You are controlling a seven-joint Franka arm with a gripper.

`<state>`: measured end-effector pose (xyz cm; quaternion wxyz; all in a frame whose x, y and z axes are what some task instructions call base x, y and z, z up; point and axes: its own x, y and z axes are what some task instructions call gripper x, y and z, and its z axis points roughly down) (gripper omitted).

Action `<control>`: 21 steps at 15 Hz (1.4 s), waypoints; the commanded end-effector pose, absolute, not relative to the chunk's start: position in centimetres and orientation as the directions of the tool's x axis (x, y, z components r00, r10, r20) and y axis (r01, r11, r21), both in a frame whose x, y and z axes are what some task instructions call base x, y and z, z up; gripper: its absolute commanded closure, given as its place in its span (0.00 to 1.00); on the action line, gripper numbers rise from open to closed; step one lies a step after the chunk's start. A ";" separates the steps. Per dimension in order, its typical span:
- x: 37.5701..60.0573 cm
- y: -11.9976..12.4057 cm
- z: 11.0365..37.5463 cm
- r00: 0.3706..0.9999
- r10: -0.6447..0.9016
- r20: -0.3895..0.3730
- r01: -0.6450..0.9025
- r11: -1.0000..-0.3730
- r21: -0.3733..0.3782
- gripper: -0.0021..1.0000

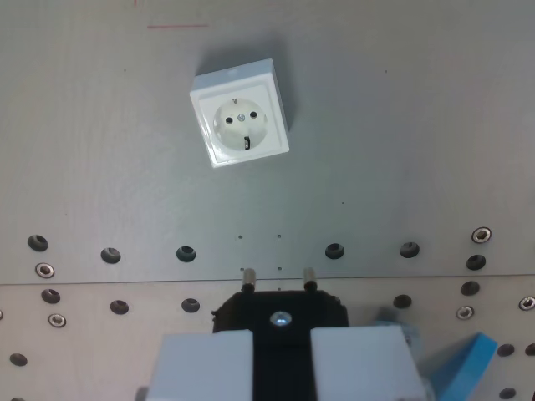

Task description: Move above the white socket

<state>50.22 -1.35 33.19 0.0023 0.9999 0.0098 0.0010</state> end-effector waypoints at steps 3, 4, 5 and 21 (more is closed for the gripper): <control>50.2 -1.4 33.2 1.000 0.020 0.002 0.020 -1.000 0.005 1.00; 50.2 -1.4 33.2 1.000 0.020 0.002 0.020 -1.000 0.004 1.00; 50.2 -1.4 33.2 1.000 0.021 0.001 0.021 -1.000 0.004 1.00; 49.9 -1.1 30.6 0.995 0.089 0.054 0.089 -0.996 0.005 1.00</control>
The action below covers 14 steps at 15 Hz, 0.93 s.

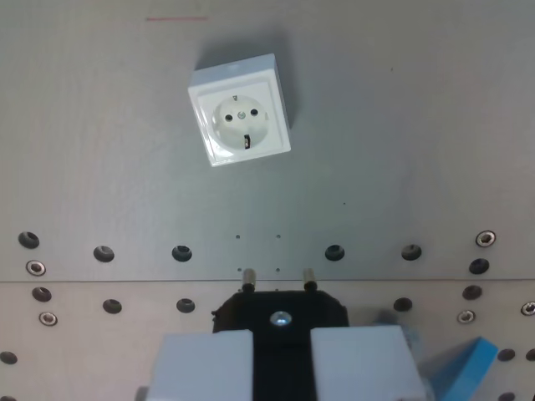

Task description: Move above the white socket

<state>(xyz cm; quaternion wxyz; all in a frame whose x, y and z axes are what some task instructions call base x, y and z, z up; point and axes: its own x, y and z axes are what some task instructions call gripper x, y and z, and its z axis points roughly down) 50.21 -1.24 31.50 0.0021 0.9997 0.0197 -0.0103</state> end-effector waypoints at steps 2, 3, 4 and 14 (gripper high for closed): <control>49.8 -1.1 29.9 0.992 0.104 0.065 0.104 -0.995 0.006 1.00; 49.7 -1.0 29.5 0.991 0.112 0.068 0.112 -0.994 0.007 1.00; 49.7 -1.0 29.0 0.990 0.120 0.071 0.120 -0.993 0.008 1.00; 49.3 -0.5 24.4 0.979 0.194 0.059 0.194 -0.981 0.012 1.00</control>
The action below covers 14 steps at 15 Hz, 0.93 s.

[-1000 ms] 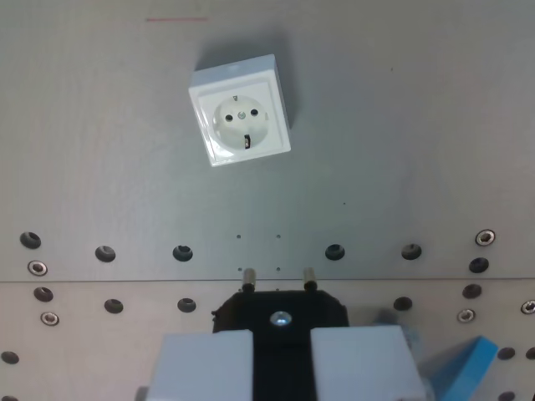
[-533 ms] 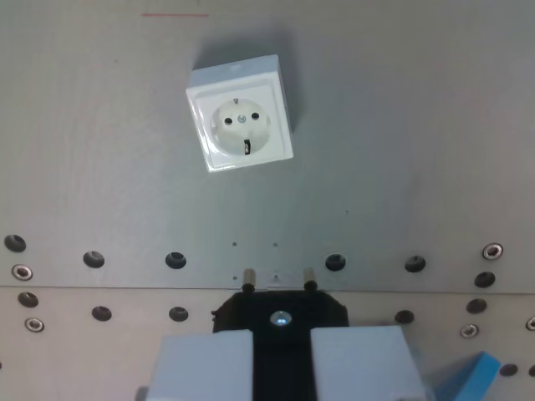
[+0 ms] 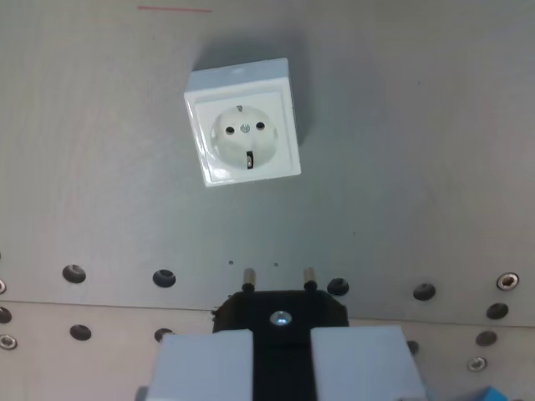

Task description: Move above the white socket

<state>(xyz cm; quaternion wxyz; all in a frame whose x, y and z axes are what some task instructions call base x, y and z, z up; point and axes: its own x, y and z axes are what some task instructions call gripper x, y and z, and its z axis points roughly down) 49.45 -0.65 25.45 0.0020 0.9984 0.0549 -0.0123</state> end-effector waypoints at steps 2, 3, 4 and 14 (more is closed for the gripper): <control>49.2 -0.5 23.5 0.976 0.212 0.057 0.212 -0.977 0.013 1.00; 49.1 -0.4 23.0 0.974 0.218 0.057 0.218 -0.976 0.013 1.00; 49.1 -0.4 22.5 0.972 0.225 0.060 0.225 -0.974 0.014 1.00; 48.4 0.1 17.4 0.957 0.283 0.069 0.282 -0.959 0.019 1.00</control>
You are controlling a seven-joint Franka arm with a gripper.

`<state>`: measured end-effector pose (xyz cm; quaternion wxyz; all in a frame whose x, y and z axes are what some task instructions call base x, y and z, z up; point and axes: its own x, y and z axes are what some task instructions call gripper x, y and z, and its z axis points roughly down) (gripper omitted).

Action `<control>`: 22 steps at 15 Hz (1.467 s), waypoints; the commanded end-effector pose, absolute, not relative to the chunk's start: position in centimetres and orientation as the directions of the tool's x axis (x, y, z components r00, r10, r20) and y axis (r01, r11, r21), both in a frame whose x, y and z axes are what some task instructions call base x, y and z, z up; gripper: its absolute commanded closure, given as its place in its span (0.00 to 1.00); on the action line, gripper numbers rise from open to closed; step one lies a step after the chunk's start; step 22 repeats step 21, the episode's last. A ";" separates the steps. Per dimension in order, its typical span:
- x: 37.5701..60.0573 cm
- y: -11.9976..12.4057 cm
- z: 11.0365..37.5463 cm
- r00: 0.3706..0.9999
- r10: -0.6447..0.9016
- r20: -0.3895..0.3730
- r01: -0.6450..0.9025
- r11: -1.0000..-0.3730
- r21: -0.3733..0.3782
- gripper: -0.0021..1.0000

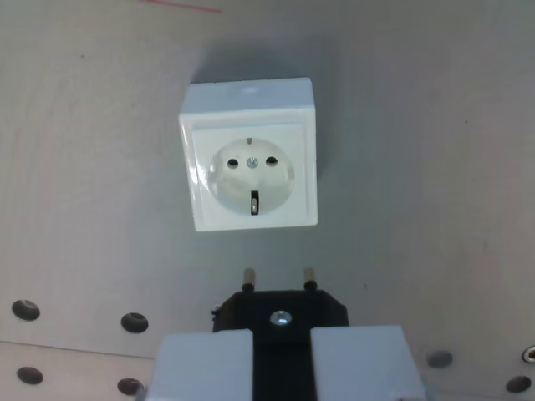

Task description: Move above the white socket

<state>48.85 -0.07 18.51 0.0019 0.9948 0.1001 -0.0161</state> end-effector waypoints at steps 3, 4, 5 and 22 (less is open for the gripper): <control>48.3 0.2 15.9 0.953 0.296 0.069 0.295 -0.955 0.020 1.00; 48.2 0.3 15.5 0.952 0.298 0.070 0.298 -0.954 0.021 1.00; 48.2 0.3 15.1 0.951 0.301 0.068 0.300 -0.954 0.021 1.00; 47.3 0.7 11.3 0.948 0.309 0.079 0.307 -0.951 0.026 1.00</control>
